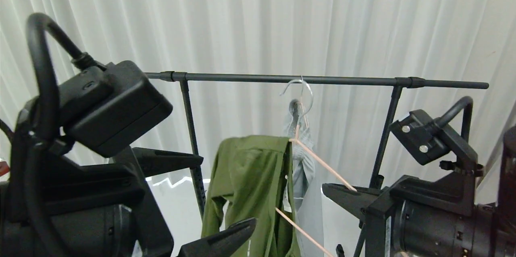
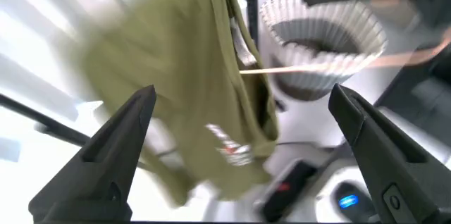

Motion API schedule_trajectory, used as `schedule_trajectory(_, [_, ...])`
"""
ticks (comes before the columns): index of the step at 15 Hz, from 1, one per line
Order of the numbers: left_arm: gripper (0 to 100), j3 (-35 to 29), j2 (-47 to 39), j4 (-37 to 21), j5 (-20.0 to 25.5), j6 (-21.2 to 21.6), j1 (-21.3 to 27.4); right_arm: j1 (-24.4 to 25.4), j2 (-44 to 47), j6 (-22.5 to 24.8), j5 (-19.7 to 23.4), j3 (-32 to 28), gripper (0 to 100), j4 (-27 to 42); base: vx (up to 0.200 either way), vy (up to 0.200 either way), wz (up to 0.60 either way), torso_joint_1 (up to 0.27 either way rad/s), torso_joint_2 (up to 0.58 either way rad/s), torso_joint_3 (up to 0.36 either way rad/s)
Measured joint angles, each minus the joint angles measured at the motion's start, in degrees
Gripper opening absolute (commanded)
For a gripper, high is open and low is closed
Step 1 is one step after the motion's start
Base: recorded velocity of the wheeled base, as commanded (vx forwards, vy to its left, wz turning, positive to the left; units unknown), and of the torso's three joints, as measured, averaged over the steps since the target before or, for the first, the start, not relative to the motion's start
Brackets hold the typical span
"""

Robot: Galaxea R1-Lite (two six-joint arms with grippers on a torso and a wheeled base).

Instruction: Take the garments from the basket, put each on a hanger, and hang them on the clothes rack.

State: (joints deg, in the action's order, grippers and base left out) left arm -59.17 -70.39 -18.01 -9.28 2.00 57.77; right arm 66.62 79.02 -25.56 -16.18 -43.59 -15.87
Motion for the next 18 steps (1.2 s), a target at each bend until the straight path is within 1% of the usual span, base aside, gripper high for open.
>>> schedule_trajectory(2, [100, 2.5, 2.3, 0.0, 0.0, 5.7, -0.4, 0.0, -2.2, 2.0, 0.0, 4.0, 0, -2.7, 0.000, 0.000, 0.00, 0.000, 0.00, 0.000])
schedule_trajectory(3, [100, 4.0, 3.4, 0.0, 0.0, 7.1, -1.3, 0.1, -3.2, 3.0, 0.0, 6.8, 0, -6.6, 0.000, 0.000, 0.00, 0.000, 0.00, 0.000])
schedule_trajectory(5, [100, 5.9, 4.5, 2.2, 0.1, 7.4, -2.5, 0.2, -4.7, 5.2, 0.4, 12.4, 0, -17.6, 0.000, 0.000, 0.00, 0.000, 0.00, 0.000])
schedule_trajectory(6, [100, 6.4, 4.6, 4.1, 0.1, 7.6, -3.3, 0.3, -5.5, 7.1, 0.9, 15.0, 0, -20.7, 0.000, 0.000, 0.00, 0.000, 0.00, 0.000])
schedule_trajectory(8, [100, 7.1, 4.1, 6.3, 0.3, 8.0, -5.0, 0.4, -7.4, 9.6, 1.5, 17.8, 0, -21.7, 0.000, 0.000, 0.00, 0.000, 0.00, 0.000])
schedule_trajectory(9, [100, 7.3, 3.8, 7.0, 0.7, 9.0, -5.7, 0.5, -8.5, 10.6, 1.9, 18.7, 0, -21.8, 0.000, 0.000, 0.00, 0.000, 0.00, 0.000])
schedule_trajectory(11, [100, 8.0, 3.3, 7.6, 3.3, 10.7, -6.2, 1.5, -11.2, 12.0, 4.5, 20.8, 0, -21.8, 0.000, 0.000, 0.00, 0.000, 0.00, 0.000])
schedule_trajectory(13, [100, 9.1, 2.8, 9.2, 7.4, 13.2, -6.3, 3.4, -13.5, 12.8, 5.6, 22.3, 0, -21.9, 0.000, 0.000, 0.00, 0.000, 0.00, 0.000])
schedule_trajectory(16, [100, 12.1, 1.7, 13.3, 13.4, 18.3, -6.8, 8.5, -15.9, 12.8, 6.3, 24.1, 0, -21.9, 0.000, 0.000, 0.00, 0.000, 0.00, 0.000])
schedule_trajectory(18, [100, 13.9, 0.8, 15.8, 17.9, 19.5, -7.0, 11.9, -17.2, 12.7, 7.9, 25.8, 0, -21.9, 0.000, 0.000, 0.00, 0.000, 0.00, 0.000])
